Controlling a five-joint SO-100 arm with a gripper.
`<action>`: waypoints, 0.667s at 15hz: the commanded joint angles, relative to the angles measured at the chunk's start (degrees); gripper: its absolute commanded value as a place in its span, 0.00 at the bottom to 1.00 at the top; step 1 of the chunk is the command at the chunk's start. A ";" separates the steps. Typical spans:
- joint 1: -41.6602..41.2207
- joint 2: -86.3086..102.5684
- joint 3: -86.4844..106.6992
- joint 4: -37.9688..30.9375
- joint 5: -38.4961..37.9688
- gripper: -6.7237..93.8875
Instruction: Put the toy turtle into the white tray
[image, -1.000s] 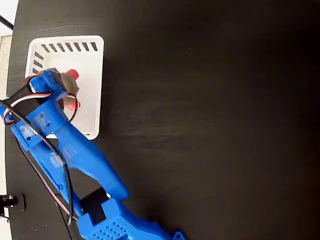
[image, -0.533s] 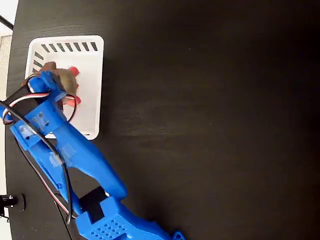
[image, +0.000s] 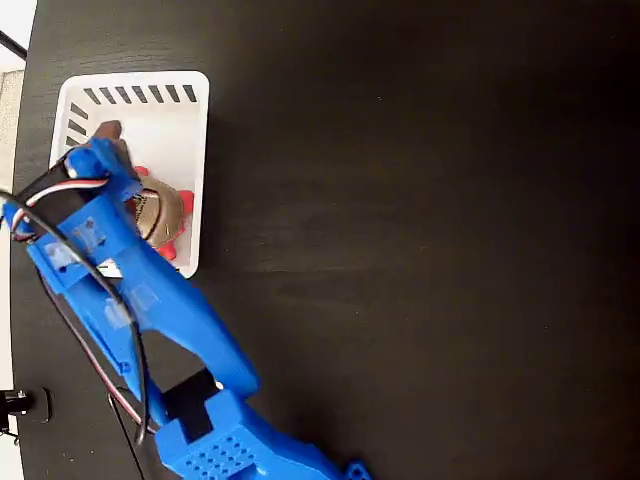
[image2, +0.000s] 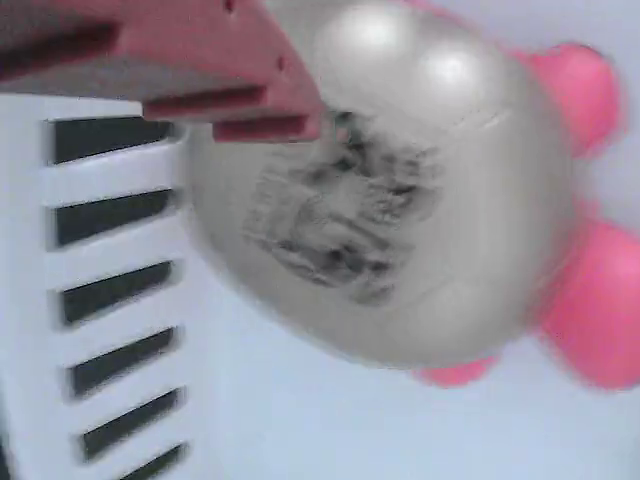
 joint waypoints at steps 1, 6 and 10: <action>1.76 12.92 0.18 1.49 -3.43 0.60; 14.59 30.06 6.06 1.14 -11.34 0.07; 25.58 53.35 33.31 -8.35 -20.39 0.07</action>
